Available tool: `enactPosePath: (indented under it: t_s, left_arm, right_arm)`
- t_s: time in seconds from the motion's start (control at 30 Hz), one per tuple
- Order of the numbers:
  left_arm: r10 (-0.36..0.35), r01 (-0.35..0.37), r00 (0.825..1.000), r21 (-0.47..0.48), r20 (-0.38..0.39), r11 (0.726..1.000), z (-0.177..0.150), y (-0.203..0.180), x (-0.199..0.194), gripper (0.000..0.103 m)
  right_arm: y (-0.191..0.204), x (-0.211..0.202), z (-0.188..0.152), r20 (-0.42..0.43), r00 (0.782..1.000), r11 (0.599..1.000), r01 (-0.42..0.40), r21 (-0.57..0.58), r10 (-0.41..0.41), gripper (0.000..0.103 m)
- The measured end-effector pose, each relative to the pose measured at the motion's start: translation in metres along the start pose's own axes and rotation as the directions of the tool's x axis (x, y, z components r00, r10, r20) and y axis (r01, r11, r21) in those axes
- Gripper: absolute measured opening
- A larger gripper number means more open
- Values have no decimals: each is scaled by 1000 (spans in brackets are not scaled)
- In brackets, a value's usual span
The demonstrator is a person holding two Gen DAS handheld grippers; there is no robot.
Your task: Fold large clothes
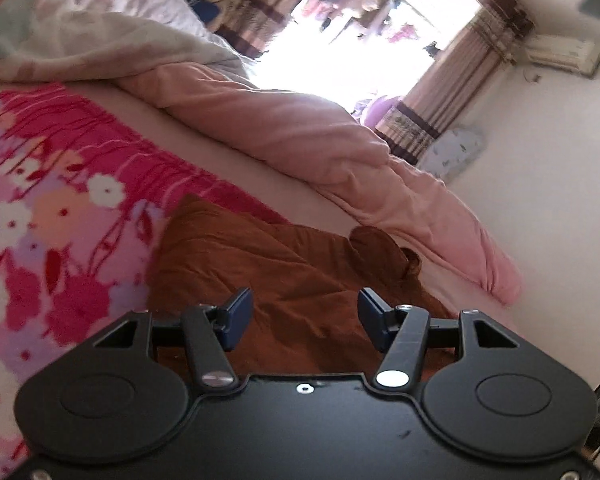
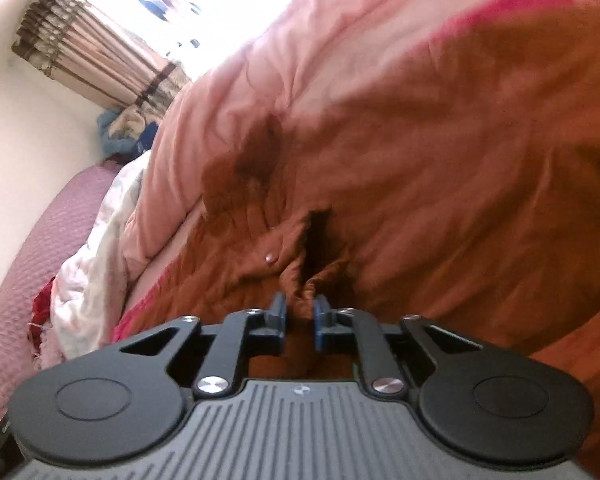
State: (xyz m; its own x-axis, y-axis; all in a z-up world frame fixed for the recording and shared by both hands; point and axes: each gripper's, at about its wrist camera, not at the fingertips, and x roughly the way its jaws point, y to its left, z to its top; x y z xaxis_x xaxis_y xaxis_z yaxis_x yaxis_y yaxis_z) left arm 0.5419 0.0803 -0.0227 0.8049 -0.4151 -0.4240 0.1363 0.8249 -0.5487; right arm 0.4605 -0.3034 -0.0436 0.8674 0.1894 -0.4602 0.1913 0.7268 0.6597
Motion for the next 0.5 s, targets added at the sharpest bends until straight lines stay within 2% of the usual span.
enactPosePath:
  t_s: [0.03,0.1,0.17,0.23,0.3,0.33,0.37,0.4,0.43,0.5]
  left_arm:
    - [22,-21,1000,7,-18,1000,-3,-1,5,60]
    - [87,-89,994,-19,-69,996,-11,9,17,59]
    - [96,-101,988,-36,-118,994,-20,23,32,59]
    - [86,-88,989,-11,-121,996,-28,31,40,59]
    - [93,-92,989,18,-118,996,-27,27,38,59]
    - [103,-100,987,30,-125,995,-25,23,37,59]
    - [110,-106,986,40,-127,994,-21,18,33,59]
    - [109,-105,986,44,-125,994,-17,13,29,59]
    - [91,-86,989,46,-113,995,-13,8,23,60]
    - [56,-52,995,55,-84,997,-7,-2,13,60]
  right_arm:
    - [1,-5,1,25,1000,1000,4,-13,-4,11]
    - [-6,-3,0,29,997,997,70,-20,-69,10]
    - [-19,8,0,20,992,992,128,-22,-128,11]
    - [-35,21,-4,-22,988,989,150,-9,-150,16]
    - [-43,19,-7,-20,992,992,125,-2,-125,17]
    - [-43,16,-7,-13,992,992,126,4,-126,21]
    - [-39,11,-6,1,990,990,143,-5,-143,31]
    - [-33,5,-4,20,986,986,166,-24,-166,35]
    - [-24,-4,-3,63,978,978,203,-55,-199,38]
    - [-7,-18,-3,139,973,971,204,-124,-186,38]
